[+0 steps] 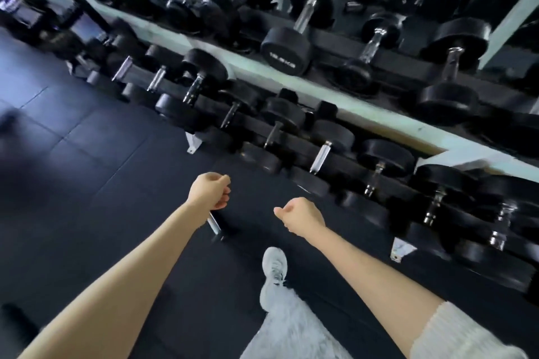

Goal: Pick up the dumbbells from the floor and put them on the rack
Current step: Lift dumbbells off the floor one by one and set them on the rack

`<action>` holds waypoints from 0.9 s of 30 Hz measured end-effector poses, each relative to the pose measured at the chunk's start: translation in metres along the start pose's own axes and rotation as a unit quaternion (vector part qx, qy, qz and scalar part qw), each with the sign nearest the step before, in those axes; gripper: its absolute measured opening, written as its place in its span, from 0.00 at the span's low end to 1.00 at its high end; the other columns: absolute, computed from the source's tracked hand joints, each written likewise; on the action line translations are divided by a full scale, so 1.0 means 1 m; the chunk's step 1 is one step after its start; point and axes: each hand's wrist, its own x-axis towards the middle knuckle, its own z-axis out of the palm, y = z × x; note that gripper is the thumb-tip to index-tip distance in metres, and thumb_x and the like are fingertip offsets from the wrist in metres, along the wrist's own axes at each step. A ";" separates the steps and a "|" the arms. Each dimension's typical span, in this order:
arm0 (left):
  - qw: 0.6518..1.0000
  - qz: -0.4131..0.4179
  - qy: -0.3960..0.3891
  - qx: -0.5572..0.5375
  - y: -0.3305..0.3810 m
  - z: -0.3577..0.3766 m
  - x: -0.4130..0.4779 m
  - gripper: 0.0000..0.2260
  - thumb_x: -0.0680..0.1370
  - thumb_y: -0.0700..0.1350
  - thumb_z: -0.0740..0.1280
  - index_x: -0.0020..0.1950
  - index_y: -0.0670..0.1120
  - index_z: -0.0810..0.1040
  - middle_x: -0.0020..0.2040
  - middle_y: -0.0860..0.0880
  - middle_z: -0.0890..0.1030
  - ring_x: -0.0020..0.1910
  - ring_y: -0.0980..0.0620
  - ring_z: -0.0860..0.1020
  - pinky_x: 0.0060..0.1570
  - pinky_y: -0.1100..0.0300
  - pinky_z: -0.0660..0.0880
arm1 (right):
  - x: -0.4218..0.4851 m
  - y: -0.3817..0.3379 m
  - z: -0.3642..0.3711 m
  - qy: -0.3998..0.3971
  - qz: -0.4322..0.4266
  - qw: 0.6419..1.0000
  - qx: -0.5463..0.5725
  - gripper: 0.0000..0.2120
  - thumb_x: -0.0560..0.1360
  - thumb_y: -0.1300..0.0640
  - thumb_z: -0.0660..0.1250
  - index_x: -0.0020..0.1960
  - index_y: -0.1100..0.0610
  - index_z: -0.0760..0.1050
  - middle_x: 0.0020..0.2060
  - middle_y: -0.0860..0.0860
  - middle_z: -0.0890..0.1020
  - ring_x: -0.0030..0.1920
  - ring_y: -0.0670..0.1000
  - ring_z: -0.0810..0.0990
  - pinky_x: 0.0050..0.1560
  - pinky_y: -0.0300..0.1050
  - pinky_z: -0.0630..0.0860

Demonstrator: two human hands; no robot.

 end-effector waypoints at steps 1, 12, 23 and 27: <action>1.000 -0.014 0.010 -0.009 -0.016 -0.013 0.009 0.06 0.78 0.43 0.61 0.48 0.41 0.76 0.34 0.47 0.75 0.30 0.51 0.72 0.33 0.61 0.74 | 0.006 -0.006 0.014 -0.008 0.003 1.000 -0.007 0.18 0.76 0.47 0.62 0.38 0.60 0.76 0.42 0.57 0.84 0.41 0.55 0.80 0.45 0.48 0.78; 0.986 -0.148 0.067 -0.038 -0.135 -0.096 0.156 0.08 0.78 0.42 0.59 0.43 0.43 0.76 0.36 0.47 0.75 0.33 0.51 0.73 0.34 0.59 0.76 | 0.141 -0.077 0.159 -0.083 0.059 0.995 -0.014 0.11 0.76 0.47 0.62 0.40 0.54 0.73 0.38 0.48 0.78 0.41 0.51 0.77 0.42 0.43 0.72; 0.970 -0.231 0.042 -0.065 -0.283 -0.099 0.364 0.10 0.78 0.47 0.61 0.52 0.43 0.76 0.39 0.47 0.77 0.37 0.47 0.77 0.55 0.47 0.79 | 0.330 -0.068 0.329 -0.131 0.128 0.982 -0.048 0.12 0.77 0.46 0.61 0.39 0.51 0.69 0.35 0.45 0.75 0.39 0.49 0.75 0.39 0.41 0.68; 0.972 -0.230 0.026 -0.042 -0.356 -0.077 0.438 0.12 0.77 0.52 0.62 0.53 0.46 0.76 0.52 0.43 0.82 0.51 0.43 0.80 0.58 0.46 0.76 | 0.399 -0.036 0.396 -0.143 0.152 0.975 -0.080 0.18 0.77 0.43 0.61 0.59 0.54 0.72 0.56 0.49 0.80 0.57 0.53 0.79 0.50 0.43 0.69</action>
